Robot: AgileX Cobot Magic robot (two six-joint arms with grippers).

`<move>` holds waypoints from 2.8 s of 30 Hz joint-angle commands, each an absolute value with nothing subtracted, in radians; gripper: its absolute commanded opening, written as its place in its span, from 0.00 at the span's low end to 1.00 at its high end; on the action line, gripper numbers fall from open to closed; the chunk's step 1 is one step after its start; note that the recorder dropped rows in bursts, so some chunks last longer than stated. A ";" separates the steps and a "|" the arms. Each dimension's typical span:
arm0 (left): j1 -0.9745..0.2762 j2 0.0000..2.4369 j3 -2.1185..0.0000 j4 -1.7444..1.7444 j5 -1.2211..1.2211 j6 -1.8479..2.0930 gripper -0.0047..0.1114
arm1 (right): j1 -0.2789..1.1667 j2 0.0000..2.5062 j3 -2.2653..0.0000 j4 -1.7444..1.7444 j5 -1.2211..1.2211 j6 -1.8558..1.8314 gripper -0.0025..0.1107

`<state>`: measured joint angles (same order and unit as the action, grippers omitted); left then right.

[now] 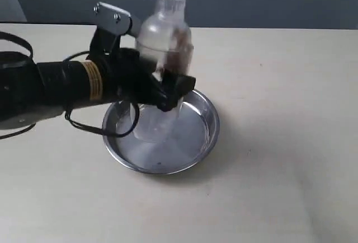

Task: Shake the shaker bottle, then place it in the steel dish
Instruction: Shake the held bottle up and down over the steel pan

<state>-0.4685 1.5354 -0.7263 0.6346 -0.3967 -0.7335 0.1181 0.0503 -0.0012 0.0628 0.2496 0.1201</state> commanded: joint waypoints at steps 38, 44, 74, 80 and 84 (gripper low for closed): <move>-0.492 1.509 -0.687 0.479 -0.449 -0.642 0.04 | 0.119 0.052 0.000 0.063 0.237 0.117 0.01; -0.481 1.424 -0.711 0.495 -0.658 -0.614 0.04 | 0.119 0.052 0.000 0.063 0.237 0.117 0.01; -0.507 1.458 -0.735 0.278 -0.268 -0.446 0.04 | 0.119 0.052 0.000 0.063 0.235 0.117 0.01; -0.427 1.480 -0.710 0.172 -0.257 -0.415 0.04 | 0.119 0.052 0.000 0.063 0.235 0.117 0.01; -0.449 1.497 -0.698 0.271 -0.459 -0.425 0.04 | 0.119 0.052 0.000 0.063 0.235 0.117 0.01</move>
